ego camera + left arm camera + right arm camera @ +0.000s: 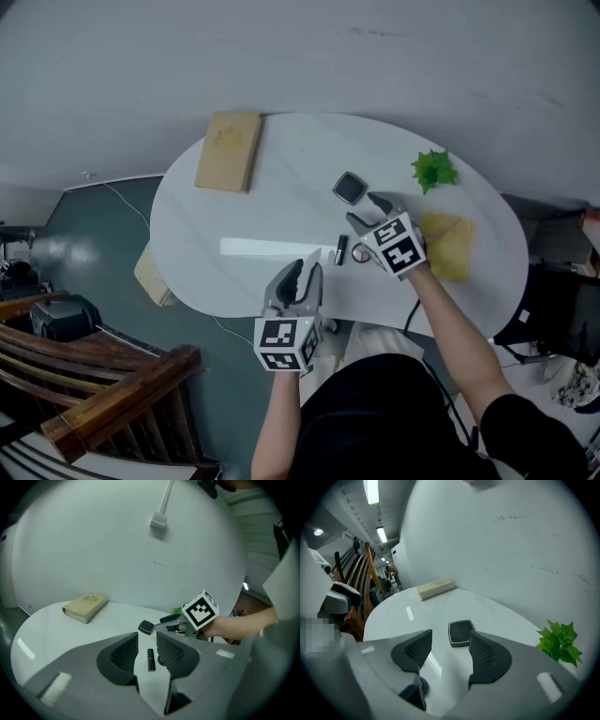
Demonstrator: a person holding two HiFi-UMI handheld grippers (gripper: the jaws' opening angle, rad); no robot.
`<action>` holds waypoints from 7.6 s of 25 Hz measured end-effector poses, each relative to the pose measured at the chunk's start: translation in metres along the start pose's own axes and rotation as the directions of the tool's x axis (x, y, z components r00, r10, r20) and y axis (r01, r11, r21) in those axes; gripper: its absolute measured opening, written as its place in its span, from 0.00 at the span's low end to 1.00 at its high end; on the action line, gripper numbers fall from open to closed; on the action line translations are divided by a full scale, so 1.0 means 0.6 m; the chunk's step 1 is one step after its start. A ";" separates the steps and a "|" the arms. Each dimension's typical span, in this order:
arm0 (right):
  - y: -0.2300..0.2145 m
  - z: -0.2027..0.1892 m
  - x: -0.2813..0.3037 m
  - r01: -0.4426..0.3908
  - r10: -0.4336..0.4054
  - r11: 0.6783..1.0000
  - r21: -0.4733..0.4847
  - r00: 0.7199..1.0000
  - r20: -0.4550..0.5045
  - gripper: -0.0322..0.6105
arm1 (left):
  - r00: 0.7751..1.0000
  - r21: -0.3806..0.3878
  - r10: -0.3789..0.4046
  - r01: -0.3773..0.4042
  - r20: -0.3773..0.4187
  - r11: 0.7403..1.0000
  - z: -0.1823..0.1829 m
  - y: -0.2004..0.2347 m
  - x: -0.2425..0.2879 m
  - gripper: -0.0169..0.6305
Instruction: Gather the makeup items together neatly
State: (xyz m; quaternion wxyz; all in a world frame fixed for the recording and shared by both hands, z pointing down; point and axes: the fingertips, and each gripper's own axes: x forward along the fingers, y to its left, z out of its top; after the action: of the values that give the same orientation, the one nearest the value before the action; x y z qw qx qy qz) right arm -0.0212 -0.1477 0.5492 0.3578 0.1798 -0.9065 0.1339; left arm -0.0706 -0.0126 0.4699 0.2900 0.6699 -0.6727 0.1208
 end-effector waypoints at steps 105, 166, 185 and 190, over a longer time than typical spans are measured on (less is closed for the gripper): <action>0.207 -0.013 0.040 0.174 -0.171 0.984 0.037 0.983 -0.065 0.65 | 0.922 0.182 -0.364 0.384 -0.134 0.905 0.000 0.169 -0.007 0.20; 0.231 -0.063 0.090 0.199 -0.204 0.979 -0.041 0.965 -0.168 0.65 | 0.900 0.174 -0.397 0.426 -0.180 0.888 -0.048 0.174 -0.011 0.18; 0.257 -0.017 0.010 0.263 -0.263 0.965 -0.018 0.961 -0.082 0.45 | 0.903 0.213 -0.411 0.428 -0.123 0.878 -0.003 0.164 -0.023 0.18; 0.267 -0.007 -0.015 0.289 -0.288 0.957 0.003 0.956 -0.046 0.34 | 0.901 0.228 -0.420 0.434 -0.110 0.871 0.006 0.157 -0.029 0.18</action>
State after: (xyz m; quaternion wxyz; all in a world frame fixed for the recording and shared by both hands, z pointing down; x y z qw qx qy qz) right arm -0.0799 0.0000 0.5274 0.3931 0.3088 -0.8615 0.0886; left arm -0.1642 0.0070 0.4786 0.2429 0.8290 -0.4791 0.1557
